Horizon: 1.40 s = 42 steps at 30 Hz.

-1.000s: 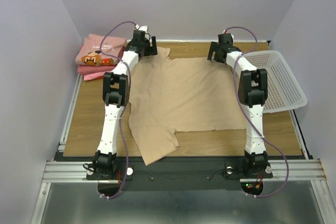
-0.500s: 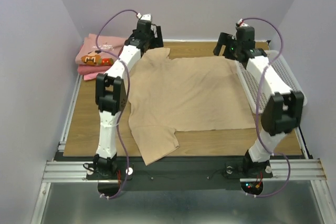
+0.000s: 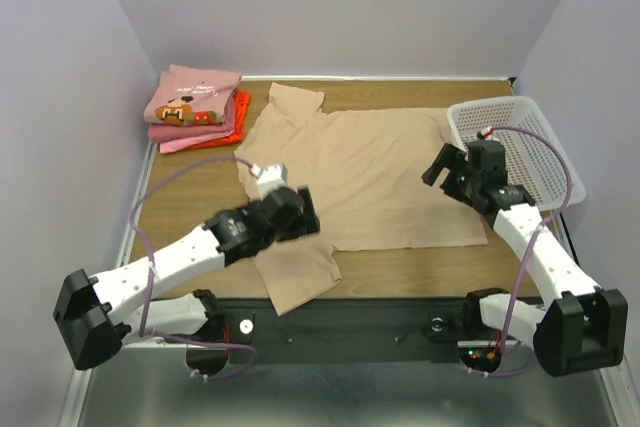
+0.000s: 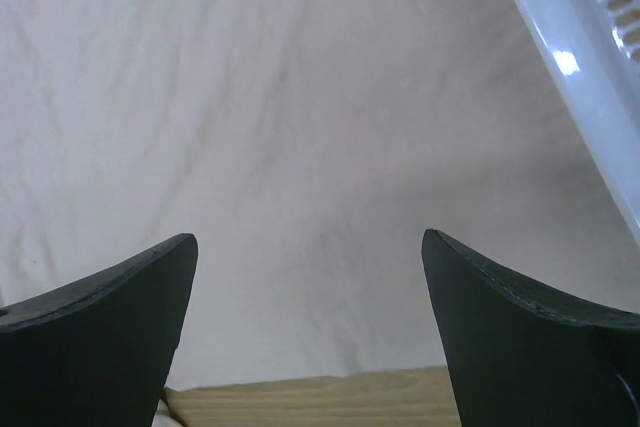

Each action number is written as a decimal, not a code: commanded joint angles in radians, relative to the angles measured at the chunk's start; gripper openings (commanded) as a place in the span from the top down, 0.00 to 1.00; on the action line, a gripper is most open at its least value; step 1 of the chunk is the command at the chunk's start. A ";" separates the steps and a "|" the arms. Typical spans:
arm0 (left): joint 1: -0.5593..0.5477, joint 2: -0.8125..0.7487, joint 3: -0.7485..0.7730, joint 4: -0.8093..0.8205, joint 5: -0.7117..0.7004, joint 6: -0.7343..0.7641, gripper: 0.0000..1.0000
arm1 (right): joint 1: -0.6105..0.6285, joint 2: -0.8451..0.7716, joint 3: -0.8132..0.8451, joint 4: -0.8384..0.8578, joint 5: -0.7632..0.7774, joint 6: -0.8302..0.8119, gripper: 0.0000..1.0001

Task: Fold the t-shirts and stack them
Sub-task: Flatten the tshirt out, then fold the tshirt

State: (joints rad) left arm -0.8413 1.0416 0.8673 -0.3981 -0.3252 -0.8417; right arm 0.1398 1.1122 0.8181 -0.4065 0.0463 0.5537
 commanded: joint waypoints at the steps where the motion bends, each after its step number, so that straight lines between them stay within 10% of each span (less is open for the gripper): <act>1: -0.180 -0.075 -0.154 -0.322 -0.009 -0.409 0.02 | 0.006 -0.084 -0.046 0.026 0.033 0.052 0.00; 11: -0.516 -0.053 -0.272 -0.424 0.230 -0.636 0.02 | 0.006 -0.087 -0.126 0.020 0.067 0.057 0.00; 27: -0.495 0.178 -0.272 -0.337 0.135 -0.652 0.15 | 0.006 -0.074 -0.139 0.017 0.093 0.060 0.00; 36: -0.435 0.184 -0.292 -0.291 0.107 -0.619 0.50 | 0.004 -0.069 -0.143 0.015 0.093 0.060 0.00; 40: -0.407 0.202 -0.281 -0.294 0.101 -0.590 0.94 | 0.004 -0.072 -0.149 0.012 0.087 0.060 0.00; 42: -0.406 0.199 -0.246 -0.335 0.080 -0.588 1.00 | 0.006 -0.081 -0.155 0.006 0.092 0.057 0.00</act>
State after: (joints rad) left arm -1.2591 1.2301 0.5842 -0.6922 -0.1654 -1.4372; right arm 0.1398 1.0420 0.6727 -0.4118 0.1204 0.6067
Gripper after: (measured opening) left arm 0.042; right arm 0.998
